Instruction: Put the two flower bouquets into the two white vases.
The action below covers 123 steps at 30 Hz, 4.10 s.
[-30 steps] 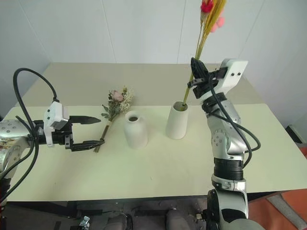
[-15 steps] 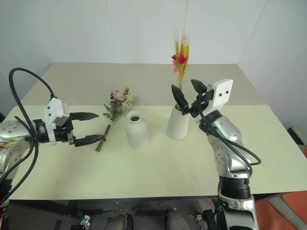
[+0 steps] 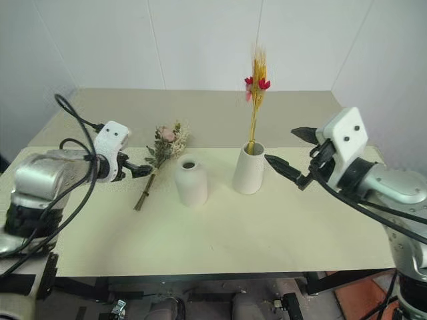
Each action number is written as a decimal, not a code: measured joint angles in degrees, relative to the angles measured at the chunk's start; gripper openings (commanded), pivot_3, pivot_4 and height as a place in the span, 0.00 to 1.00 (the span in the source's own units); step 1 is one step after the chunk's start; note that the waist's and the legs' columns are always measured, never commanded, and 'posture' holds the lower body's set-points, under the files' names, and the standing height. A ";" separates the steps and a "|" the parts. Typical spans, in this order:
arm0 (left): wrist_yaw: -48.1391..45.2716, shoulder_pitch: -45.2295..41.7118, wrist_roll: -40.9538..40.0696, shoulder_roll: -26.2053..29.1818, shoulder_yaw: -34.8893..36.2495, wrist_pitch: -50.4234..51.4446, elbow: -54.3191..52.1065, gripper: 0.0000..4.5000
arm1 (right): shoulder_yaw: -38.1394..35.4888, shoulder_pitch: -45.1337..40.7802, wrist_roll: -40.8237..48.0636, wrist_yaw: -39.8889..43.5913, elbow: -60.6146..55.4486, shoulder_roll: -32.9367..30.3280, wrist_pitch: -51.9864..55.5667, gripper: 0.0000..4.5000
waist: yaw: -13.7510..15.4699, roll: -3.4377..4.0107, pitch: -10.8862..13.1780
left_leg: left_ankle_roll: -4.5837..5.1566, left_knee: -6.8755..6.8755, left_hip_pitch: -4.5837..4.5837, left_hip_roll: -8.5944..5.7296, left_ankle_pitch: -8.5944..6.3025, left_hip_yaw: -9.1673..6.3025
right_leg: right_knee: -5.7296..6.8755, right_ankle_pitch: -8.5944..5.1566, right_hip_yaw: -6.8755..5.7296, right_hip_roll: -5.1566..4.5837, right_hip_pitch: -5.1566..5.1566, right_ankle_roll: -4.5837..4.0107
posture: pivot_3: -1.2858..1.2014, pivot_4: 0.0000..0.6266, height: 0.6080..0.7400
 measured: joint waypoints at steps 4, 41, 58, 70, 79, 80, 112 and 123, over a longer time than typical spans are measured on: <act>-1.56 -3.85 2.27 -2.04 -4.71 -3.92 10.20 1.00 | -0.12 -2.14 1.94 0.01 0.61 -0.46 1.78 0.99 | -0.08 0.00 0.00 | 0.00 -0.08 -0.09 -0.02 0.00 -0.02 | -0.01 -0.02 0.02 0.00 -0.10 -0.05 | 0.52 0.24 1.00; -14.86 -12.46 -15.79 -16.55 28.41 -50.79 25.59 0.03 | -11.66 13.32 10.66 7.10 -7.26 0.28 -1.94 1.00 | 0.72 -0.06 0.04 | -0.01 0.10 -0.40 -0.28 0.01 -0.39 | -0.03 0.03 -0.11 -0.12 -0.08 0.07 | 0.52 0.24 1.00; -31.63 -12.05 -30.06 -21.24 26.49 -42.92 22.51 0.03 | -12.43 22.63 8.11 2.78 -12.50 1.53 -3.24 1.00 | 0.57 -0.06 0.03 | 0.00 0.40 -0.35 -0.29 0.00 -0.56 | 0.01 0.02 -0.21 -0.11 0.12 0.14 | 0.52 0.24 1.00; -37.29 -10.38 -25.08 -22.48 22.49 -49.17 29.63 0.03 | -14.58 24.90 8.21 1.00 -14.03 1.65 -3.78 1.00 | 0.58 -0.06 0.03 | 0.00 0.41 -0.40 -0.32 0.00 -0.61 | -0.02 0.02 -0.22 -0.11 0.12 0.14 | 0.52 0.24 1.00; -39.68 -8.62 -20.62 -24.73 19.17 -54.78 30.66 0.03 | -15.80 25.44 8.30 0.49 -14.05 1.66 -4.20 1.00 | 0.55 -0.05 0.03 | 0.00 0.40 -0.37 -0.33 0.00 -0.63 | -0.02 0.02 -0.22 -0.11 0.14 0.14 | 0.52 0.24 1.00; -40.53 -7.80 -19.82 -24.72 18.47 -55.63 30.66 0.03 | -15.80 25.44 8.29 0.33 -14.05 1.66 -4.22 1.00 | 0.51 -0.05 0.03 | 0.00 0.40 -0.38 -0.33 0.00 -0.63 | -0.02 0.02 -0.22 -0.11 0.13 0.13 | 0.52 0.24 1.00; -56.39 5.53 -11.17 3.50 9.57 -50.77 15.01 1.00 | -11.43 25.09 3.01 1.60 -11.45 2.21 -7.62 1.00 | 0.25 -0.04 0.02 | 0.00 0.40 -0.38 -0.26 0.00 -0.66 | 0.01 -0.03 -0.27 -0.09 0.08 0.05 | 0.52 0.24 1.00; -58.00 16.17 -11.41 18.07 18.88 -53.64 8.05 1.00 | -17.84 27.92 3.10 10.45 -6.11 -0.17 -9.40 1.00 | 0.82 -0.03 0.02 | 0.00 0.42 -0.40 -0.14 0.00 -0.62 | -0.03 -0.26 -0.40 -0.12 0.11 -0.34 | 0.52 0.24 1.00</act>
